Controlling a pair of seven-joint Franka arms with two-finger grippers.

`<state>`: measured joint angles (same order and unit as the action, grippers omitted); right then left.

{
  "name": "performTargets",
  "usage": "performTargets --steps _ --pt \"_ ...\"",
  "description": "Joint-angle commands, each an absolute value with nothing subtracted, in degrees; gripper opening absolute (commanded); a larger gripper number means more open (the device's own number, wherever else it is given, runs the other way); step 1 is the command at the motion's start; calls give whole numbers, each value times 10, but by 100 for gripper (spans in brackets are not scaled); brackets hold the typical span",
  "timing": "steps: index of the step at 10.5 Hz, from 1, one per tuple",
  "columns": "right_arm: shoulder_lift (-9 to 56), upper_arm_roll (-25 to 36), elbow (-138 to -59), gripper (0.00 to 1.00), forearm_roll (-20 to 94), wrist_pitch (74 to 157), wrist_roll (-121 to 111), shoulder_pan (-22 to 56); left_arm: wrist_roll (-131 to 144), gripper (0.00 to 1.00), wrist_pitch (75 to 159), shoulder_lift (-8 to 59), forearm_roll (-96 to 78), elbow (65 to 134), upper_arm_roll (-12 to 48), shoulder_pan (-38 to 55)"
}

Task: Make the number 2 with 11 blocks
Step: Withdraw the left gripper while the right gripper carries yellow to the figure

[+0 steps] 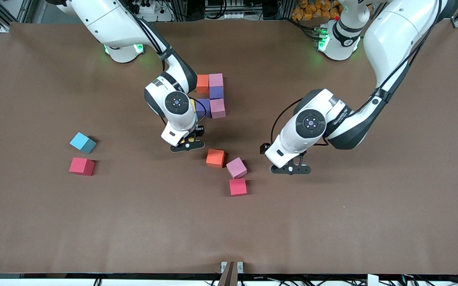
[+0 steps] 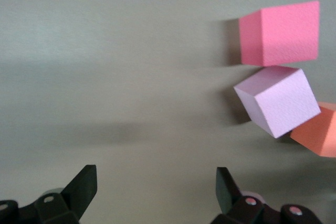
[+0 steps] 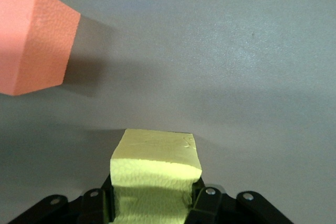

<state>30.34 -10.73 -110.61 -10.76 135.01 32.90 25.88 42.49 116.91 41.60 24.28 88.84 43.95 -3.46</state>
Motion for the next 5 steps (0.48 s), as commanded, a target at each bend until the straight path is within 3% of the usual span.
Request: performTargets --steps 1,4,5 --pt "287 -112 -1129 0 -114 1358 354 257 419 100 1177 428 245 877 393 13" --pt "287 -127 -1132 1 -113 1357 362 253 425 100 1177 427 243 877 377 44" --pt "287 -127 -1132 17 -113 1357 370 253 424 100 1177 427 245 877 375 42"
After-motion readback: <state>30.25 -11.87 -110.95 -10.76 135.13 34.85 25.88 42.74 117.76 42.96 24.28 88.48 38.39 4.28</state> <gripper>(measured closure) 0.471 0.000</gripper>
